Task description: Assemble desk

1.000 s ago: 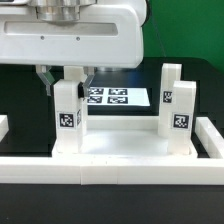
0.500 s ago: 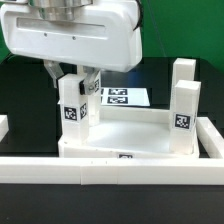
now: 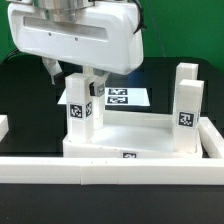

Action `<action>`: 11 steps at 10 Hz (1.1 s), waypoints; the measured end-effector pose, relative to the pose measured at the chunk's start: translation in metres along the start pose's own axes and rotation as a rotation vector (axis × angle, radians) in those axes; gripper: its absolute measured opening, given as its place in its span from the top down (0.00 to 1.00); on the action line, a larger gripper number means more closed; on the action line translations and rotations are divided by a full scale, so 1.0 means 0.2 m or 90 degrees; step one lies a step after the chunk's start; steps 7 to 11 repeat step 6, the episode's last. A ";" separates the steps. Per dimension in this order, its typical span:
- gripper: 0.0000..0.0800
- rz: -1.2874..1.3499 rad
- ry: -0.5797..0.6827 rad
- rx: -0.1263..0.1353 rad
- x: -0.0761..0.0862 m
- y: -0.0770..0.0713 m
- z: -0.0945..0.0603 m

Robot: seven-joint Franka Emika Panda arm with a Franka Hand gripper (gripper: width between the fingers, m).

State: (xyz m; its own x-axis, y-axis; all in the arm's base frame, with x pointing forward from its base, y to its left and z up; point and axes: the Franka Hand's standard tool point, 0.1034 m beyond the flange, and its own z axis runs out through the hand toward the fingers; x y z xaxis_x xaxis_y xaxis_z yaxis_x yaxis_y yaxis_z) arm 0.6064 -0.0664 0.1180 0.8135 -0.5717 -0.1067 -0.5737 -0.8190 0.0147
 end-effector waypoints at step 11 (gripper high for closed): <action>0.19 -0.005 -0.010 0.005 -0.03 -0.02 -0.08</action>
Offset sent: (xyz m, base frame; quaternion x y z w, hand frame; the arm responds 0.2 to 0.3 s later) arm 0.0000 0.0000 0.0000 0.0000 0.0000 0.0000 1.0000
